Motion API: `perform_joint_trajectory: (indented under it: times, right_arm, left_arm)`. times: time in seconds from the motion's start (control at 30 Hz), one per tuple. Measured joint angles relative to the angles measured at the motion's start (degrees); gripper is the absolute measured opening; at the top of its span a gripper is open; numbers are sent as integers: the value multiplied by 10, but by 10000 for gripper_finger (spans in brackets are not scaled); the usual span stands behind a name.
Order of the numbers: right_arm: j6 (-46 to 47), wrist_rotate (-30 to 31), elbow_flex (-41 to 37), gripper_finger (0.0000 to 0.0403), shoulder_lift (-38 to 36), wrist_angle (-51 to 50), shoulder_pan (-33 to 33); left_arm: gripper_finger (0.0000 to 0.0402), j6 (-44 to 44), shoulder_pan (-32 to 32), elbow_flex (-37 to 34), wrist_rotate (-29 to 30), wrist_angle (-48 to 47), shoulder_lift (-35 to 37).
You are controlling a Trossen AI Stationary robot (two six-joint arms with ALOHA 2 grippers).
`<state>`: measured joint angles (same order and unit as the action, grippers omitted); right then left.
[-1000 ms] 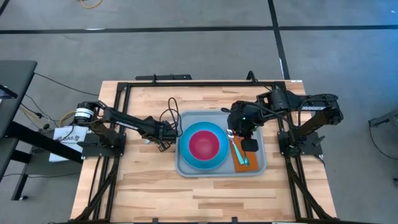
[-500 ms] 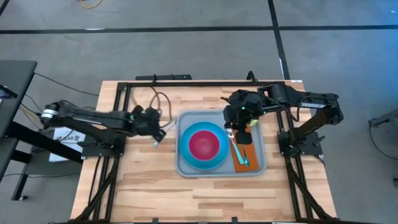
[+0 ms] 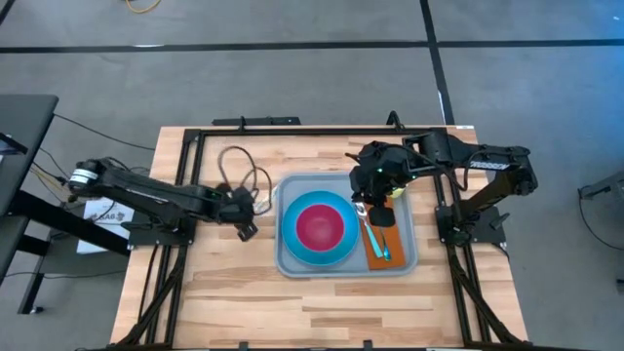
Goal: Set up tray
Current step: Put the blue patterned knife on the brown napkin to the right of the purple fork
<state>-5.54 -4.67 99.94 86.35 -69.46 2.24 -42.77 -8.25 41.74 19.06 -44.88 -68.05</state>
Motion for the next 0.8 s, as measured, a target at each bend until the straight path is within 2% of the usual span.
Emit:
perform_joint_trajectory:
  times: [0.2, 0.43, 0.57, 0.8]
  right_arm:
    - [2, 0, 0, 27, 0, -4, 0]
    - [6, 0, 0, 29, 0, -9, 0]
    - [10, 0, 0, 27, 0, -9, 0]
    - [10, 0, 0, 27, 0, -10, 0]
  left_arm:
    - [76, 21, 5, -5, 20, 56, -103]
    - [110, 30, 28, -5, -6, 79, -205]
    - [111, 37, 37, 0, 1, 78, -235]
    - [112, 50, 42, 1, 4, 69, -239]
